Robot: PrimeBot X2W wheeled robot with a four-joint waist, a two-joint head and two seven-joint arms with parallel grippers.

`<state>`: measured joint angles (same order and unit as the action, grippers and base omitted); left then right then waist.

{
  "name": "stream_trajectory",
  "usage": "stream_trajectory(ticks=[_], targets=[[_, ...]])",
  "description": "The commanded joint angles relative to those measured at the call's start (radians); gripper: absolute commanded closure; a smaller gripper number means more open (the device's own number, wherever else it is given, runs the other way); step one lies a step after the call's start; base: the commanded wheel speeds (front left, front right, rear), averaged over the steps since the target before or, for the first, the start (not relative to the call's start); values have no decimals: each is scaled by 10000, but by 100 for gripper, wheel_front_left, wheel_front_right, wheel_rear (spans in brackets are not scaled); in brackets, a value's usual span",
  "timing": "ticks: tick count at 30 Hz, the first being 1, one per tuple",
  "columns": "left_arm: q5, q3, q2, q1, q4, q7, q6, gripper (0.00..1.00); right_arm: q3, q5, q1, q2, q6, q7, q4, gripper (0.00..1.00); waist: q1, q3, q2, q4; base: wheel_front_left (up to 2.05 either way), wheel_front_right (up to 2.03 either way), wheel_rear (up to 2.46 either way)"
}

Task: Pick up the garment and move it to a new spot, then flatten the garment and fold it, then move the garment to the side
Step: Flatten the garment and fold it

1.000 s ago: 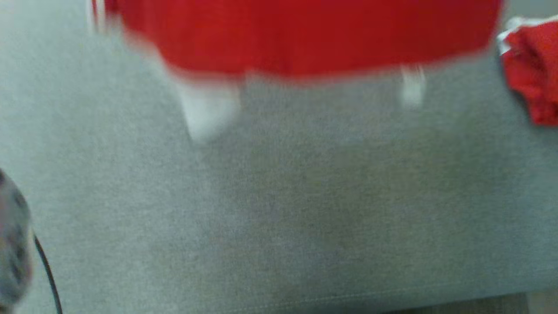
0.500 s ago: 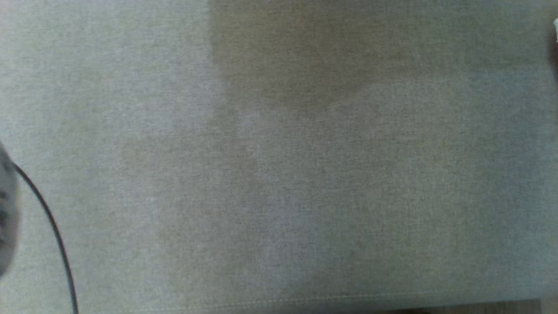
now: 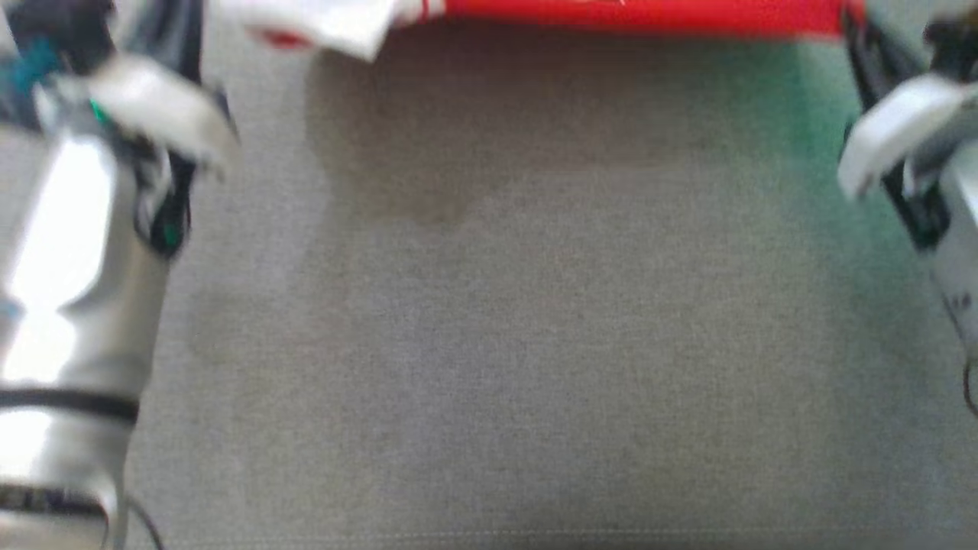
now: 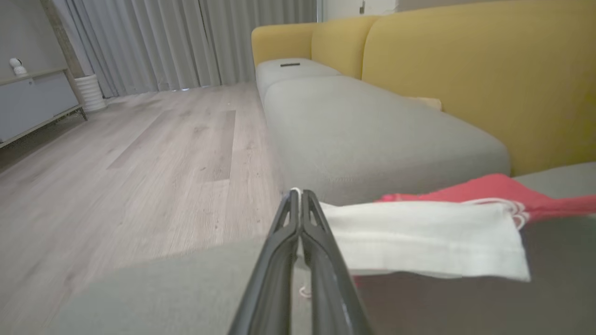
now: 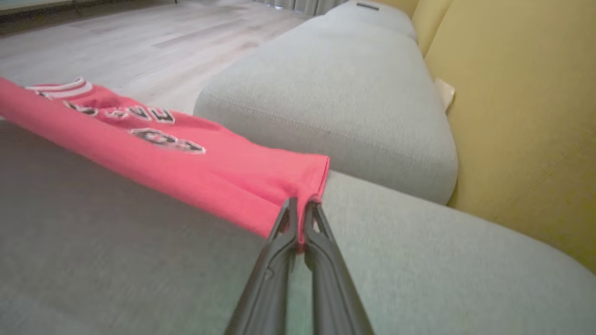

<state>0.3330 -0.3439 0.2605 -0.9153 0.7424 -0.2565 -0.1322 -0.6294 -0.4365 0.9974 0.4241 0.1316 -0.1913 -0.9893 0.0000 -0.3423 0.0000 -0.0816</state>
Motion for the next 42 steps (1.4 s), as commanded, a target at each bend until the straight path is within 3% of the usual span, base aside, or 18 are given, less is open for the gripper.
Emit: stream_trajectory(ticks=[1,9,18,28,32,37,42], targets=[[75,116,677,92,-375,-51,18,100,-247,-373,-335,344,-9,82,336,100,0,452,0,-150,0,0,0],[171,-1488,1288,2502,-941,-52,17,100,-1744,-2226,-2322,1522,-9,689,1324,100,0,1555,0,-456,0,0,0],[921,-2929,2337,3960,-2224,269,16,100,-2964,-3490,-3427,2594,-9,1403,2361,100,0,2363,0,-601,0,0,0],[1512,-3314,3379,5394,-4144,1162,25,100,-3625,-4861,-4674,3532,-9,2202,3566,100,0,3023,0,-631,0,0,0],[1676,-3343,3790,6037,-5179,1607,246,100,-3845,-5438,-5220,4029,-9,2733,4390,100,0,3161,0,-568,0,0,0],[1703,-3165,4162,6196,-6172,1954,664,100,-3613,-5657,-5129,4558,-9,3245,5274,100,0,2794,0,-385,0,0,0],[1531,-3021,4205,5514,-6179,2105,744,100,-3206,-5764,-4739,4502,-9,3704,5284,100,0,2183,0,-297,0,0,0]])
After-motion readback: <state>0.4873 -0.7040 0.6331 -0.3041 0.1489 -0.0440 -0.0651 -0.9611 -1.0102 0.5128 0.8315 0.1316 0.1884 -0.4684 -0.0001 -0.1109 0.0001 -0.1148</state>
